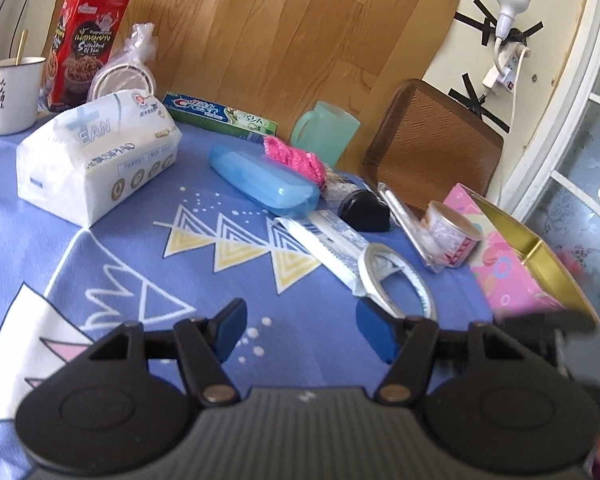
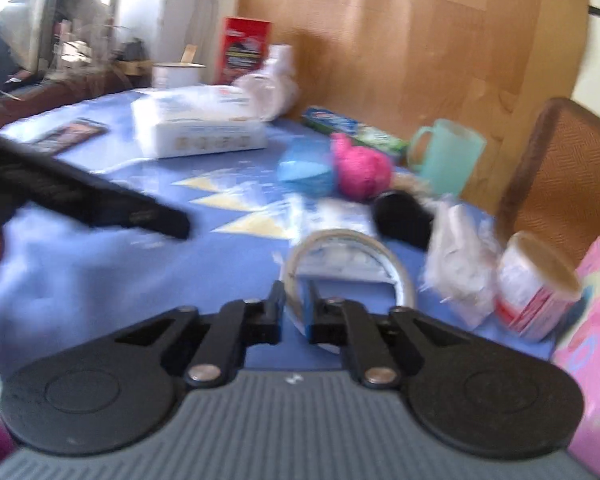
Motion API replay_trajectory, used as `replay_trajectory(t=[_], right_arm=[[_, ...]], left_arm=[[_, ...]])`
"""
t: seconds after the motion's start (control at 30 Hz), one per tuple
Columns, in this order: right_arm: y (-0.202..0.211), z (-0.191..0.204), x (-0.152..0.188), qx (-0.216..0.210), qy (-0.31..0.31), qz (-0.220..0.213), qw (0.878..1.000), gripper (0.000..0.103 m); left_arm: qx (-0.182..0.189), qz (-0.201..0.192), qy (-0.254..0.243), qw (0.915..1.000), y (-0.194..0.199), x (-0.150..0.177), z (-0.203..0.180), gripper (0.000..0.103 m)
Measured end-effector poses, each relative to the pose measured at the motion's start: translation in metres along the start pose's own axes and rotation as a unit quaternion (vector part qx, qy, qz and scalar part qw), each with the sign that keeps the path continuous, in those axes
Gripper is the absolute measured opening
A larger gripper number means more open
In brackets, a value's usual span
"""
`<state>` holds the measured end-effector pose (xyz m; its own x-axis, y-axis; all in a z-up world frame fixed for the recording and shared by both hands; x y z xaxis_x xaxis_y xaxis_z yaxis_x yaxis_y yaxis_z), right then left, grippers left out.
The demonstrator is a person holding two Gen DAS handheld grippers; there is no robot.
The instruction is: Organize soft objects
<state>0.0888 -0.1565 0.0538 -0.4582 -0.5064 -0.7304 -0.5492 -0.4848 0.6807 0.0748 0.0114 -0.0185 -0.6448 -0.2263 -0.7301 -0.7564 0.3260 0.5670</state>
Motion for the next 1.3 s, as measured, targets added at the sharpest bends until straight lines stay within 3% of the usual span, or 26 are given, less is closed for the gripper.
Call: replay_trajectory(t=[0.1,0.2,0.23,0.3,0.57,0.63,0.67,0.7,0.77,0.87,0.93,1.0,1.03,1.1,1.13,1.2,1.3], right_arm=[[0.016,0.027,0.011,-0.057,-0.004,0.005,0.998,0.005],[0.029,0.043,0.018,-0.069,0.001,-0.004,0.998,0.011],[0.033,0.041,0.018,-0.067,-0.008,-0.012,0.998,0.015],[0.038,0.031,0.018,-0.051,-0.032,-0.029,0.998,0.033],[0.030,-0.032,0.022,0.020,-0.147,-0.033,0.988,0.045],[0.028,-0.038,0.023,0.020,-0.147,-0.035,0.988,0.061],[0.028,-0.038,0.025,0.019,-0.140,-0.032,0.989,0.078],[0.026,-0.037,0.025,0.019,-0.130,-0.030,0.991,0.087],[0.019,-0.036,0.026,0.024,-0.109,-0.023,0.993,0.087],[0.005,-0.043,0.024,0.016,-0.109,-0.003,0.994,0.087],[-0.007,-0.049,0.022,0.001,-0.121,0.008,0.993,0.087],[-0.014,-0.052,0.018,-0.005,-0.119,0.003,0.993,0.088],[-0.016,-0.051,0.017,-0.002,-0.114,0.001,0.993,0.085],[-0.013,-0.050,0.017,0.023,-0.109,-0.003,0.994,0.065],[-0.009,-0.050,0.019,0.020,-0.115,-0.004,0.993,0.062],[-0.002,-0.051,0.023,0.004,-0.133,-0.007,0.991,0.042],[0.011,-0.036,0.030,-0.009,-0.123,-0.003,0.992,0.041]], left_arm=[[0.001,0.008,0.002,1.0000,0.003,0.002,-0.004,0.061],[0.003,0.017,-0.003,0.9999,0.002,0.003,-0.010,0.061],[0.003,0.019,-0.006,0.9998,0.000,0.003,-0.012,0.061],[0.002,0.025,-0.014,0.9996,-0.004,0.001,-0.018,0.061],[0.003,0.069,-0.043,0.9967,-0.044,-0.009,-0.051,0.058],[0.007,0.082,-0.042,0.9957,-0.055,-0.010,-0.056,0.057],[0.007,0.086,-0.041,0.9954,-0.060,-0.011,-0.058,0.057],[0.008,0.088,-0.039,0.9953,-0.064,-0.013,-0.059,0.057],[0.013,0.089,-0.036,0.9952,-0.070,-0.017,-0.064,0.056],[0.008,0.095,-0.035,0.9948,-0.079,-0.020,-0.070,0.045],[0.003,0.102,-0.036,0.9941,-0.086,-0.018,-0.069,0.030],[0.003,0.096,-0.031,0.9949,-0.084,-0.017,-0.067,0.029],[0.006,0.097,-0.027,0.9949,-0.082,-0.016,-0.065,0.027],[0.021,0.099,-0.013,0.9948,-0.074,-0.013,-0.063,0.025],[0.026,0.095,-0.012,0.9950,-0.067,-0.010,-0.063,0.022],[0.037,0.098,-0.015,0.9944,-0.058,-0.002,-0.066,0.020],[0.044,0.108,-0.009,0.9931,-0.045,0.014,-0.065,0.020]])
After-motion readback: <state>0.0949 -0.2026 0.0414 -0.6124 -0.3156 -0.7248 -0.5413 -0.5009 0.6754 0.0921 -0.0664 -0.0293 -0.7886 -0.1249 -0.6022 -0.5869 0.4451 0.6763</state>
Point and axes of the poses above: each gripper's, at about its wrist camera, not at the fingertips, and y roughly against the way its jaws point, z to its left, x to its underside, the point moved 5 cm from there along -y, roughly the way its jaws point, and after that the axes turned 3 degrees about z, right-handed, at the moved point
